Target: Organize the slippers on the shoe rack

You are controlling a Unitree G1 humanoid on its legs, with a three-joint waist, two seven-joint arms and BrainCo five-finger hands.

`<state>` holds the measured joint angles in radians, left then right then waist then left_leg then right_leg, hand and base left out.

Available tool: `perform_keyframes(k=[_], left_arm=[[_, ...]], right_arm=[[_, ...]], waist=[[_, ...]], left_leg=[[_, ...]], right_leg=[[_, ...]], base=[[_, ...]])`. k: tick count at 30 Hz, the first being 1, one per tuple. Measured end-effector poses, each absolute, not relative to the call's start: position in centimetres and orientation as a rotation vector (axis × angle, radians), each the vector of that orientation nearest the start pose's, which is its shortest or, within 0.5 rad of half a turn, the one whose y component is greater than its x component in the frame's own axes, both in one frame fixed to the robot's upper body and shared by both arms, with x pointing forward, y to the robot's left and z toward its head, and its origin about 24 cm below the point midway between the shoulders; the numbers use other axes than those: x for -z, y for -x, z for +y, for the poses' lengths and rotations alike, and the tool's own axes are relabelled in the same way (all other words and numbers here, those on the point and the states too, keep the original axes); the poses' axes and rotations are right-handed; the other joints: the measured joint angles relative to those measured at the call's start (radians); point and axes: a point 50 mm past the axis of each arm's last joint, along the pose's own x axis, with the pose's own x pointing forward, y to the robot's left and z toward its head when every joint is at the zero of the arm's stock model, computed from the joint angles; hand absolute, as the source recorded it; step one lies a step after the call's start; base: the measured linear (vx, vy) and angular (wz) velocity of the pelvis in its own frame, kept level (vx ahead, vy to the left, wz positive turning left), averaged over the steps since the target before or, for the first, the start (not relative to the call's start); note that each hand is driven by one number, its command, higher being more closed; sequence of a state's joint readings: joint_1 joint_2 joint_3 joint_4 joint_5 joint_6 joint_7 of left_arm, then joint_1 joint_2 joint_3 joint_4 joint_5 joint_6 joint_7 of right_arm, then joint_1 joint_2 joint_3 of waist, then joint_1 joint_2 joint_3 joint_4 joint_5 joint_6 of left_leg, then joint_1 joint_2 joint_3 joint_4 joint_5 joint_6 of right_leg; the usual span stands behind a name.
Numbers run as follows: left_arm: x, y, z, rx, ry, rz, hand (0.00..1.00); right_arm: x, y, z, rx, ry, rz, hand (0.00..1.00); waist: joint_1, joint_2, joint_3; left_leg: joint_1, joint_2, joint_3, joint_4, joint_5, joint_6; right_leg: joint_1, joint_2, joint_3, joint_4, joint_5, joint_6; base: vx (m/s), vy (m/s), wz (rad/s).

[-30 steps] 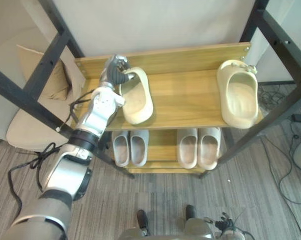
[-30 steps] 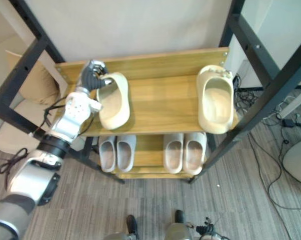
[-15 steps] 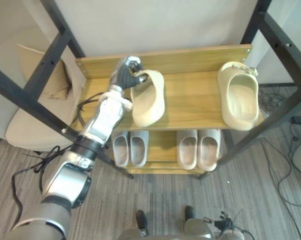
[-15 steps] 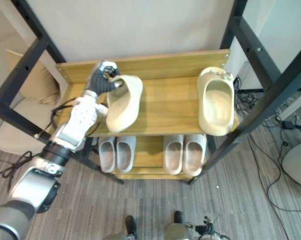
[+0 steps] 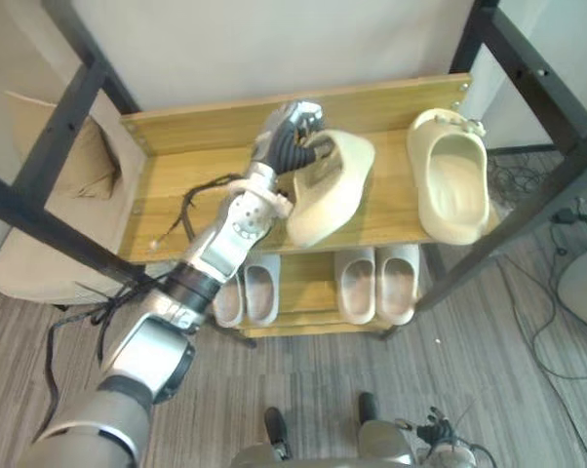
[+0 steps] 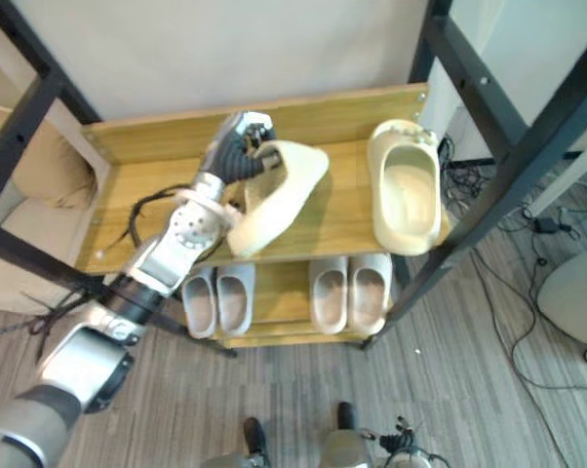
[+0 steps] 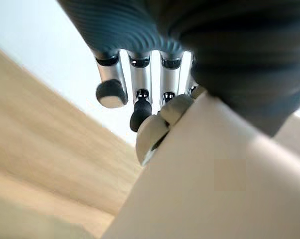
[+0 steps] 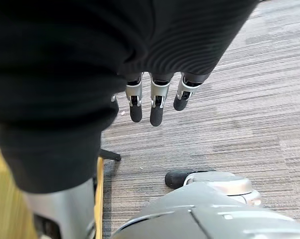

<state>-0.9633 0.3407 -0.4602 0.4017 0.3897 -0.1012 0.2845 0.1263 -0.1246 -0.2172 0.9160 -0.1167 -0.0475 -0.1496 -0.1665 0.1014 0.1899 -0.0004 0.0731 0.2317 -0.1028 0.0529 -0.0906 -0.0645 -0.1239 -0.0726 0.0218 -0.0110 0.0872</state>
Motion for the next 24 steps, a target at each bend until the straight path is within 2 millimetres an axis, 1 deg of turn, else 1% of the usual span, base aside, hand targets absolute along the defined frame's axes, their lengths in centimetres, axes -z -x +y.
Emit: perform_keyframes(k=[5, 6, 7, 9, 18, 19, 24], left_arm=[[-25.6, -36.5, 6.7, 0.025, -0.941, -0.862, 1.00], [-26.1, -36.6, 6.8, -0.002, -0.970, -0.876, 1.00], [-26.3, -36.6, 6.8, -0.014, -0.982, -0.885, 1.00], [-26.2, -36.8, 7.3, -0.040, -1.039, -0.887, 1.00], [-26.2, -37.7, 9.0, -0.134, -1.196, -0.854, 1.00], [-26.2, -37.8, 9.4, -0.147, -1.229, -0.857, 0.00], [-25.8, -38.1, 10.0, -0.160, -1.285, -0.836, 0.00]], right_arm=[[14.2, -10.1, -24.2, 0.396, 0.205, 0.974, 0.00], [14.1, -10.3, -24.3, 0.401, 0.207, 0.963, 0.00], [14.0, -10.4, -24.3, 0.402, 0.208, 0.956, 0.00], [13.8, -10.5, -24.3, 0.405, 0.210, 0.937, 0.00], [13.6, -10.8, -24.4, 0.406, 0.212, 0.909, 0.00], [13.6, -10.8, -24.4, 0.406, 0.212, 0.903, 0.00], [13.5, -10.9, -24.4, 0.407, 0.210, 0.900, 0.00]], waist=[[-0.013, 0.011, 0.002], [-0.016, 0.020, -0.001], [-0.017, 0.024, 0.001], [-0.021, 0.031, 0.002], [-0.025, 0.032, 0.001], [-0.027, 0.032, 0.001], [-0.033, 0.032, 0.002]], left_leg=[[-0.006, 0.001, 0.013, 0.000, -0.001, -0.001], [-0.020, 0.001, 0.013, 0.000, -0.003, 0.000], [-0.023, 0.001, 0.014, 0.000, -0.002, 0.000], [-0.024, 0.001, 0.023, 0.000, -0.002, 0.000], [-0.029, -0.001, 0.030, 0.000, -0.003, 0.000], [-0.035, -0.001, 0.030, 0.000, -0.002, 0.001], [-0.038, -0.002, 0.031, 0.000, -0.002, 0.001]], right_leg=[[-0.026, 0.003, 0.027, 0.009, 0.001, 0.000], [-0.042, 0.004, 0.028, 0.009, 0.005, 0.001], [-0.045, 0.004, 0.030, 0.008, 0.007, 0.002], [-0.052, 0.004, 0.039, 0.008, 0.010, 0.002], [-0.061, 0.004, 0.051, 0.006, 0.016, 0.003], [-0.067, 0.004, 0.052, 0.006, 0.018, 0.003], [-0.072, 0.003, 0.053, 0.005, 0.020, 0.004]], base=[[0.00, -0.005, -0.17], [-0.01, -0.006, -0.07], [-0.01, -0.002, -0.09], [0.00, 0.002, -0.12], [0.00, -0.001, -0.02], [-0.01, -0.005, -0.04], [0.00, -0.002, -0.01]])
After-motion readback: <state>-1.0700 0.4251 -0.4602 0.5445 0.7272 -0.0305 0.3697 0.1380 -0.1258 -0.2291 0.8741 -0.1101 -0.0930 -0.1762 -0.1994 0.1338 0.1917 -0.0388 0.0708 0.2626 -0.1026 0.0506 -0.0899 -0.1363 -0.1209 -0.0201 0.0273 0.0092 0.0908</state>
